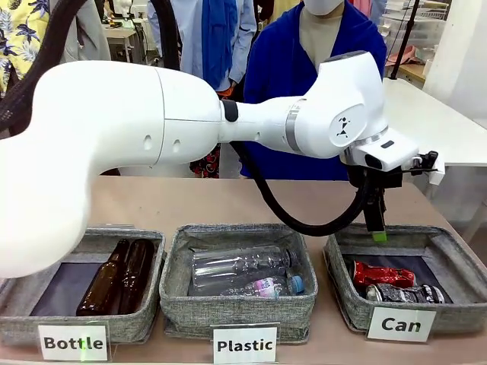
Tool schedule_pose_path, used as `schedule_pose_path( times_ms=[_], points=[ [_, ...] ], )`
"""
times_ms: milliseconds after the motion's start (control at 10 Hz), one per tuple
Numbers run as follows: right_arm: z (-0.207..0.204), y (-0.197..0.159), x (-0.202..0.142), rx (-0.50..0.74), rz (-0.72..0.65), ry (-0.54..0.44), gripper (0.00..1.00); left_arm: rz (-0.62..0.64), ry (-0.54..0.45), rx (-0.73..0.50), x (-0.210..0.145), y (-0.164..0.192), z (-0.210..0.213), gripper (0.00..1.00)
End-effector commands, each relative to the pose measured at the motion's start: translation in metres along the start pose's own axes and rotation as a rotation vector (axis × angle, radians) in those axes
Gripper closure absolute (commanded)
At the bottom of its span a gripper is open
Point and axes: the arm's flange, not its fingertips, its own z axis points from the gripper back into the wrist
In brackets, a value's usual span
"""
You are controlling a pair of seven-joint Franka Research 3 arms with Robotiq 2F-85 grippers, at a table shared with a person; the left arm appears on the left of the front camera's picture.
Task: Sort the can waste into the basket.
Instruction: Pick up the can waste from the table and place it in the right Fabric basket.
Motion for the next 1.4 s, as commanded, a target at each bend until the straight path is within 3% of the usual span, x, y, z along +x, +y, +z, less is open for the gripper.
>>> schedule_pose_path(
  times_ms=[0, 100, 300, 600, 700, 1000, 1100, 1300],
  points=[
    [0.002, 0.004, 0.003, 0.019, -0.014, -0.013, 0.0, 0.037, 0.041, 0.048, -0.008, -0.01, 0.028, 0.0],
    [0.0, 0.0, 0.0, 0.0, 0.0, 0.0, 0.0, 0.106, 0.08, 0.014, -0.021, -0.021, 0.04, 0.0],
    [-0.052, 0.026, 0.016, 0.089, 0.074, 0.033, 0.0, 0.262, 0.063, 0.043, -0.068, -0.06, 0.086, 0.0],
    [-0.142, 0.073, 0.011, 0.191, 0.158, 0.097, 0.0, 0.533, -0.079, 0.027, -0.174, -0.153, 0.181, 0.0],
    [-0.174, 0.087, 0.005, 0.239, 0.172, 0.118, 0.0, 0.464, -0.188, -0.081, -0.207, -0.177, 0.21, 0.0],
    [-0.238, 0.133, -0.013, 0.471, 0.059, 0.167, 0.0, 0.711, -0.435, -0.222, -0.3, -0.212, 0.263, 0.0],
    [-0.257, 0.148, -0.014, 0.574, -0.077, 0.199, 0.0, 0.788, -0.6, -0.269, -0.331, -0.215, 0.271, 0.0],
    [-0.289, 0.153, -0.015, 0.517, -0.267, 0.209, 0.0, 1.067, -0.873, -0.232, -0.4, -0.252, 0.265, 0.0]
  ],
)
